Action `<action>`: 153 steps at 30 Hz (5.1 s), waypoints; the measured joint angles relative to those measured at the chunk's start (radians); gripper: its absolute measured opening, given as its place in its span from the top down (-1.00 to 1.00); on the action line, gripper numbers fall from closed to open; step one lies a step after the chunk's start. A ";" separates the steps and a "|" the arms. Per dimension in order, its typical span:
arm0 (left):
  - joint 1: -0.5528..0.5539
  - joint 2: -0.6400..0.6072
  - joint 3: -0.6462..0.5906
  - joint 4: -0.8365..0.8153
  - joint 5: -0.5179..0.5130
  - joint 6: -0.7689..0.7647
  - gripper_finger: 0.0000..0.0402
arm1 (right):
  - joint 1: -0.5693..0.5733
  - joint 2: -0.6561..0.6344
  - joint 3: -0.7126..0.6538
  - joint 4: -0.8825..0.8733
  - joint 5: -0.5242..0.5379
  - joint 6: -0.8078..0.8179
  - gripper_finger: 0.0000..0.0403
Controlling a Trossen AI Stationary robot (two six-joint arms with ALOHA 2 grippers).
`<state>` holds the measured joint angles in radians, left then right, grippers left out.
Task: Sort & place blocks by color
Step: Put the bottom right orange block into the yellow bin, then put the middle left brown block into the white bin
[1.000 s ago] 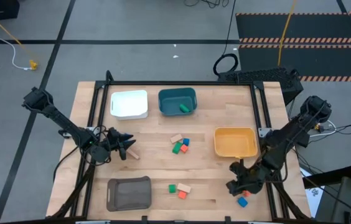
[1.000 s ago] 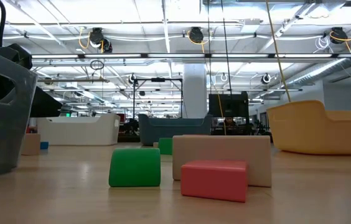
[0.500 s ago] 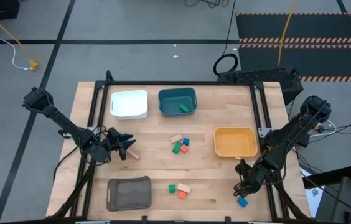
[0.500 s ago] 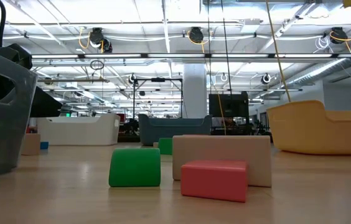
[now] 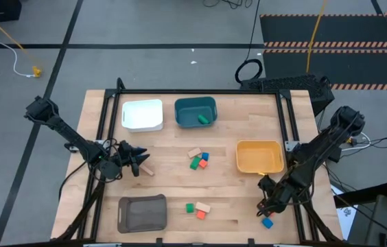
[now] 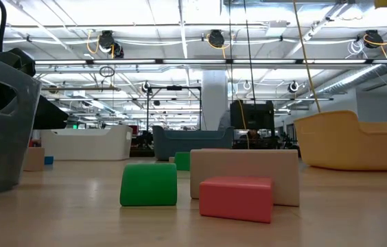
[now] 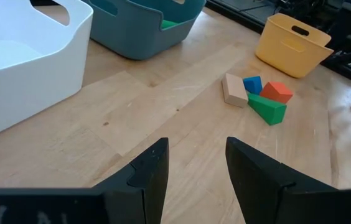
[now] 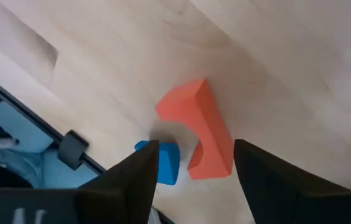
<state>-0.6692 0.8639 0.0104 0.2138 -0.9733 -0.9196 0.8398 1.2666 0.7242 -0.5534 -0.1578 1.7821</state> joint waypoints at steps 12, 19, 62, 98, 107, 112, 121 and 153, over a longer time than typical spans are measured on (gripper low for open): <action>0.000 0.000 0.000 0.000 0.000 0.000 0.20 | 0.000 0.123 0.000 0.027 -0.029 -0.088 0.15; 0.000 0.000 0.000 0.000 0.000 0.000 0.20 | 0.000 0.168 0.000 0.026 -0.029 -0.105 0.35; 0.000 0.000 0.000 0.000 0.000 0.000 0.20 | -0.152 -0.271 0.000 0.159 1.023 -0.776 0.85; 0.000 0.000 0.000 -0.002 0.158 -0.005 0.20 | -0.413 -0.357 0.000 -0.431 0.598 -0.563 0.55; 0.000 0.000 0.000 0.000 0.390 -0.001 0.20 | -0.413 -0.357 0.000 -0.427 0.597 -0.563 0.33; 0.000 0.000 0.000 0.000 0.390 0.000 0.20 | -0.413 -0.358 0.000 -0.400 0.573 -0.563 0.23; 0.002 0.000 0.000 0.000 0.357 0.001 0.20 | -0.413 -0.358 0.000 -0.358 0.573 -0.563 0.06; 0.132 0.000 0.000 0.267 0.262 -0.166 0.20 | -0.415 -0.358 0.000 -0.251 0.686 -0.597 0.07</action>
<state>-0.5369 0.8636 0.0105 0.4810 -0.7111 -1.0857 0.4244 0.9089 0.7238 -0.8043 0.5278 1.1847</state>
